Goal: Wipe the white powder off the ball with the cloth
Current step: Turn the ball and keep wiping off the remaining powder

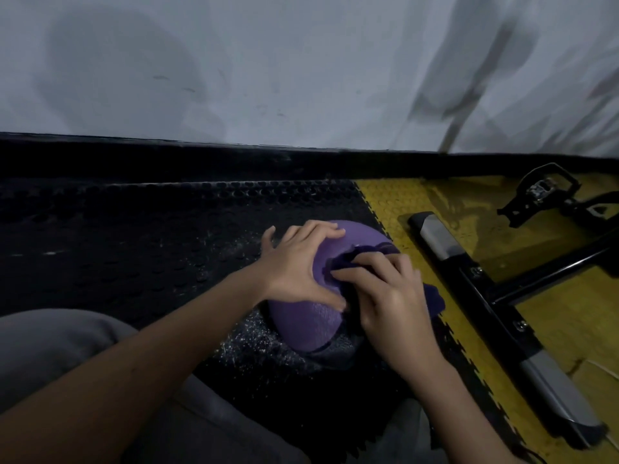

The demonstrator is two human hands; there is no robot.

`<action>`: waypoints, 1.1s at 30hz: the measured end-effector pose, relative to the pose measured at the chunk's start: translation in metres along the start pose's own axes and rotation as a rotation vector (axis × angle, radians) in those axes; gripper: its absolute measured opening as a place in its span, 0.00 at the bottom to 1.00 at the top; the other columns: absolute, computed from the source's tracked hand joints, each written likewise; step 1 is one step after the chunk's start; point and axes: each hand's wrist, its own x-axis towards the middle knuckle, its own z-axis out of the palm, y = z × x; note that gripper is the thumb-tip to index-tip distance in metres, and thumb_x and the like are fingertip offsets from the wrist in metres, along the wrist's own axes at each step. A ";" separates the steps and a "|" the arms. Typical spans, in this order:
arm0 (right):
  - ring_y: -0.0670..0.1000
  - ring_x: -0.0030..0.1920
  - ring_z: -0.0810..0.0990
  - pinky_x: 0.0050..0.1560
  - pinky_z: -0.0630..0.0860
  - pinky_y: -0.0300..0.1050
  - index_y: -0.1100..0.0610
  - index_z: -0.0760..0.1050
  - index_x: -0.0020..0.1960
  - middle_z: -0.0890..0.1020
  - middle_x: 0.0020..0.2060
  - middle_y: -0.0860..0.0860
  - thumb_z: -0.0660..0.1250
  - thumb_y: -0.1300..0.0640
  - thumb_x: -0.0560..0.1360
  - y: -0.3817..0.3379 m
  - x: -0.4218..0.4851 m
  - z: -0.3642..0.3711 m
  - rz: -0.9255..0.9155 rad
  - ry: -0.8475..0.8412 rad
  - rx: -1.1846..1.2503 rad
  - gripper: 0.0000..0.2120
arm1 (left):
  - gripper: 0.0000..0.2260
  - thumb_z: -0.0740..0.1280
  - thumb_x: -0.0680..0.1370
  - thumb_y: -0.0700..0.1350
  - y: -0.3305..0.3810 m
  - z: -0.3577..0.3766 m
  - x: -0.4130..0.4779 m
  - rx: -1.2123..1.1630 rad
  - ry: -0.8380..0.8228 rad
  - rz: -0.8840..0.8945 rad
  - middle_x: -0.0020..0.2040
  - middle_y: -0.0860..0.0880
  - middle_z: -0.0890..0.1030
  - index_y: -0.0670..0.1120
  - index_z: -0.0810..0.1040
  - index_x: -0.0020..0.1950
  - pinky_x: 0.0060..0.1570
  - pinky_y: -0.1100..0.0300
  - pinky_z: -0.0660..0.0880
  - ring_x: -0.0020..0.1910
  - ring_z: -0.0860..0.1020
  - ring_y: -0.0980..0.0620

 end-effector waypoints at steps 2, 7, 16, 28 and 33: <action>0.52 0.47 0.71 0.45 0.64 0.45 0.50 0.81 0.51 0.79 0.48 0.48 0.59 0.55 0.74 0.013 0.003 -0.001 0.008 -0.003 0.014 0.13 | 0.44 0.73 0.60 0.66 -0.002 -0.002 -0.002 -0.004 -0.006 0.001 0.70 0.64 0.54 0.60 0.55 0.71 0.69 0.41 0.38 0.69 0.54 0.59; 0.59 0.50 0.75 0.51 0.67 0.45 0.50 0.79 0.51 0.79 0.47 0.50 0.63 0.69 0.75 0.066 0.008 0.003 0.440 0.060 0.184 0.16 | 0.45 0.72 0.61 0.66 0.002 0.000 0.001 -0.008 -0.020 0.002 0.70 0.64 0.53 0.60 0.54 0.72 0.67 0.43 0.36 0.70 0.52 0.59; 0.52 0.48 0.71 0.46 0.65 0.45 0.50 0.80 0.53 0.78 0.48 0.47 0.61 0.61 0.75 0.023 -0.007 0.001 0.127 0.055 0.049 0.12 | 0.47 0.71 0.56 0.70 -0.007 -0.002 -0.002 0.003 0.014 0.003 0.70 0.65 0.55 0.60 0.56 0.71 0.67 0.43 0.38 0.69 0.55 0.57; 0.55 0.44 0.72 0.41 0.68 0.48 0.54 0.79 0.54 0.78 0.47 0.53 0.60 0.61 0.74 -0.008 -0.011 0.015 0.145 0.141 -0.040 0.12 | 0.47 0.71 0.57 0.69 -0.007 -0.006 -0.003 -0.003 0.007 -0.017 0.71 0.65 0.54 0.60 0.55 0.71 0.70 0.42 0.40 0.71 0.53 0.58; 0.56 0.48 0.76 0.50 0.68 0.46 0.50 0.77 0.52 0.77 0.45 0.49 0.62 0.67 0.76 0.045 -0.012 0.014 0.411 0.242 0.215 0.14 | 0.51 0.66 0.52 0.72 -0.017 -0.017 -0.005 -0.008 -0.045 -0.085 0.72 0.63 0.53 0.61 0.53 0.71 0.70 0.42 0.42 0.72 0.53 0.56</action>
